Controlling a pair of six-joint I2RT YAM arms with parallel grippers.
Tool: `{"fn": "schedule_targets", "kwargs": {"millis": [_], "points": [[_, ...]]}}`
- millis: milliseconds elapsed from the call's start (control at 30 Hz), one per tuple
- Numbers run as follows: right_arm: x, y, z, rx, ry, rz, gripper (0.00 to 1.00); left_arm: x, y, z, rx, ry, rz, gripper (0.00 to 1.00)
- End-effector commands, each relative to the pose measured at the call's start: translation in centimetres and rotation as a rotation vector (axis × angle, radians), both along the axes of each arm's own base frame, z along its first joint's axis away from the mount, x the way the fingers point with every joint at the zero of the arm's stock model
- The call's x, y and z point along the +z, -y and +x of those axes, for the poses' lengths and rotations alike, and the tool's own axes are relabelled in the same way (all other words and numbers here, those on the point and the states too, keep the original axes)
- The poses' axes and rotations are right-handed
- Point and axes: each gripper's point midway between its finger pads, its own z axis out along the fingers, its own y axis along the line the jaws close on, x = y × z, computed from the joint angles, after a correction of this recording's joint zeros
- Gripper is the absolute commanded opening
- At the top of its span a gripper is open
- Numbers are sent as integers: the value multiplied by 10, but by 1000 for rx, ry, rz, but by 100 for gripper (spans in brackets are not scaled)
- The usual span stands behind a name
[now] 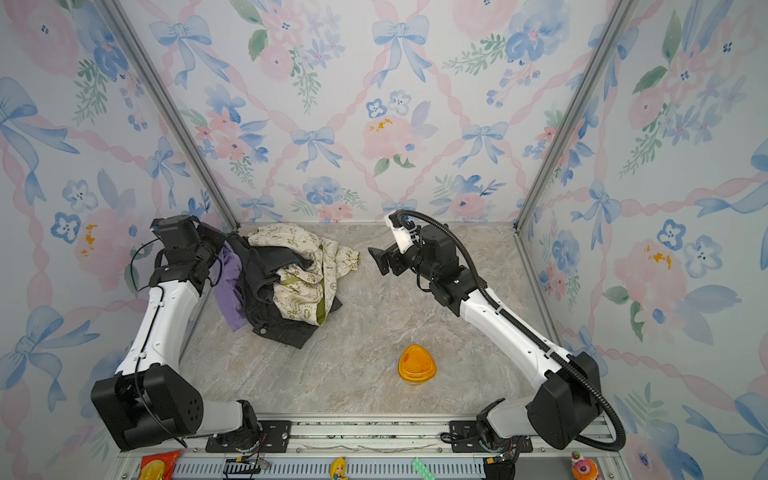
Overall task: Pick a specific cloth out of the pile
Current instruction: 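Lift the lavender cloth with the left gripper and drop it beside the pile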
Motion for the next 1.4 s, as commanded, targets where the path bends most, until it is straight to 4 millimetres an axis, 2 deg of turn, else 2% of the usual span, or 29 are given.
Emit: {"fn": "schedule_targets", "kwargs": {"millis": [0,200,367,467,700,800,900,1067,1200,1367], "points": [[8,-2,3,-11,9,-8,97,71,2,4,-3,182,89,0],[10,0,5,-21,14,-20,97,101,9,3,-1,241,131,0],[14,2,8,-44,25,-21,97,117,27,13,-73,264,184,0],[16,5,9,-61,31,-22,97,133,45,21,-129,288,226,0],[15,10,13,-94,38,-30,97,174,106,37,-298,364,357,0],[17,13,16,-118,44,-33,97,180,133,41,-364,384,385,0],[18,18,19,-150,49,-38,97,177,161,45,-435,389,407,0],[18,27,21,-194,43,-48,97,159,211,53,-570,375,407,0],[17,41,23,-247,20,-44,97,132,263,56,-695,343,409,0],[21,74,30,-387,15,-15,97,84,339,57,-873,280,438,0]]}}
